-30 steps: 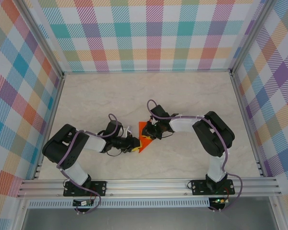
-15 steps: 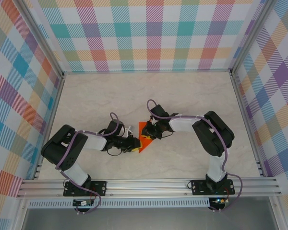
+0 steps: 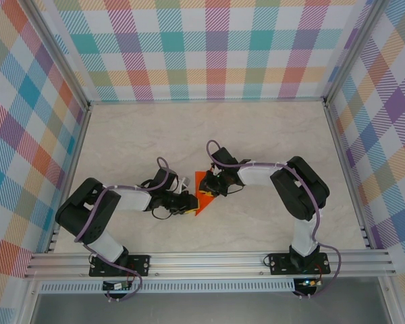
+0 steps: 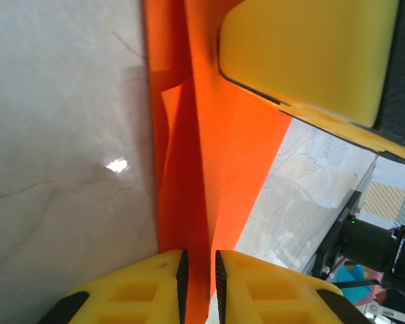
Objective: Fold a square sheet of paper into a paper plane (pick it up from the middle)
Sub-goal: Fourth fold the wing at the center of the table.
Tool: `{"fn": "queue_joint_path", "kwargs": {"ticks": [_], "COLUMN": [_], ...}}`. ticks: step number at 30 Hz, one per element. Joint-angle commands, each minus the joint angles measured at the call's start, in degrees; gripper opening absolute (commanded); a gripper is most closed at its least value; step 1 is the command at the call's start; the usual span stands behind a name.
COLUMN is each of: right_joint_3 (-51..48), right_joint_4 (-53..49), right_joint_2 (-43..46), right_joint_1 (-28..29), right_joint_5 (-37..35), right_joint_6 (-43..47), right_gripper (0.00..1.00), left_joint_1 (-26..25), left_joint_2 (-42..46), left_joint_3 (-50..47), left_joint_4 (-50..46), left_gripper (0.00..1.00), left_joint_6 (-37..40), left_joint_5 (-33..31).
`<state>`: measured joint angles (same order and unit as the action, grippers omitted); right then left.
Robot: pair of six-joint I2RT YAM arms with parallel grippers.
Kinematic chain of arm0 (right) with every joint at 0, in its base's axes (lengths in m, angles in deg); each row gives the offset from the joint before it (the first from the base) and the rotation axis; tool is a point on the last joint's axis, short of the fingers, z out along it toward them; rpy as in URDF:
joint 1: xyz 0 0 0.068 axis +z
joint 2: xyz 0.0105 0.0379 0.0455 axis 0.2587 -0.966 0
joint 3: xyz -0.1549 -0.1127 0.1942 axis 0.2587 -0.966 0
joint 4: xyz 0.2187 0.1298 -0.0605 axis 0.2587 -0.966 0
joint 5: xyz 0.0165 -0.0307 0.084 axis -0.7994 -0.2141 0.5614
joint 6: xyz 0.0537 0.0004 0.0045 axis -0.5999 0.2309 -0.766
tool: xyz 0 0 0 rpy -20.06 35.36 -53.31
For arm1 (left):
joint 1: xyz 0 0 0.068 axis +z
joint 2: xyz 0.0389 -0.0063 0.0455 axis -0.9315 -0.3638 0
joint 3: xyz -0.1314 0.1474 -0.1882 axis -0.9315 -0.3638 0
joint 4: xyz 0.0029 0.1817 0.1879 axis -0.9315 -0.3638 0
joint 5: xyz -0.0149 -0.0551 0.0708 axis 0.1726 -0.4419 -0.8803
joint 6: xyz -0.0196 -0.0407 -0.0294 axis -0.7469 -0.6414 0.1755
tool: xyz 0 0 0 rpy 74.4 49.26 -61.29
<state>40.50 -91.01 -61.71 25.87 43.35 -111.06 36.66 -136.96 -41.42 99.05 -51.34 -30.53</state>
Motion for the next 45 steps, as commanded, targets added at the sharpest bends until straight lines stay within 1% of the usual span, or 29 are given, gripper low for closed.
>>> {"fn": "queue_joint_path", "kwargs": {"ticks": [1,5,10,13,18,25,28,40,45], "right_joint_3": [-0.2,-0.2,-0.4,-0.3,-0.4,-0.5,-0.5,-0.7,-1.0], "right_joint_4": [-2.2,-2.1,-2.0,-2.0,-2.3,-2.7,-2.7,-2.9,-2.7], "right_joint_2": [-2.5,-2.6,-2.5,-2.8,-3.3,-3.7,-3.9,-4.1,-4.1], "right_joint_1": [-0.1,-0.1,-0.1,0.0,0.1,0.2,0.2,0.2,0.3], "right_joint_5": [0.0,0.1,-0.1,-0.2,-0.3,-0.3,-0.5,-0.2,-0.2], "right_joint_6": [1.0,0.9,0.9,0.8,0.8,0.9,1.0,1.3,1.3], "right_gripper": [0.20,0.21,0.21,0.21,0.21,0.20,0.20,0.20,0.20], "left_joint_1": [-0.3,-0.9,-1.5,-2.0,-2.8,-2.9,-2.9,-2.9,-2.8], "left_joint_2": [0.1,0.6,-0.5,-1.1,-0.5,4.8,6.3,4.8,6.4], "left_joint_3": [-0.9,-0.3,0.4,1.0,1.7,1.4,1.4,0.4,0.0], "left_joint_4": [-11.0,-12.4,-13.3,-15.0,-17.2,-14.6,-14.2,-8.6,-7.9], "left_gripper": [0.21,0.20,0.14,0.13,0.14,0.17,0.19,0.18,0.20], "left_joint_6": [1.3,1.6,1.8,2.4,3.6,2.0,1.6,-1.0,-1.9], "left_joint_5": [-5.6,-6.5,-7.0,-7.3,-6.7,-4.7,-5.4,-4.1,-5.5]}}
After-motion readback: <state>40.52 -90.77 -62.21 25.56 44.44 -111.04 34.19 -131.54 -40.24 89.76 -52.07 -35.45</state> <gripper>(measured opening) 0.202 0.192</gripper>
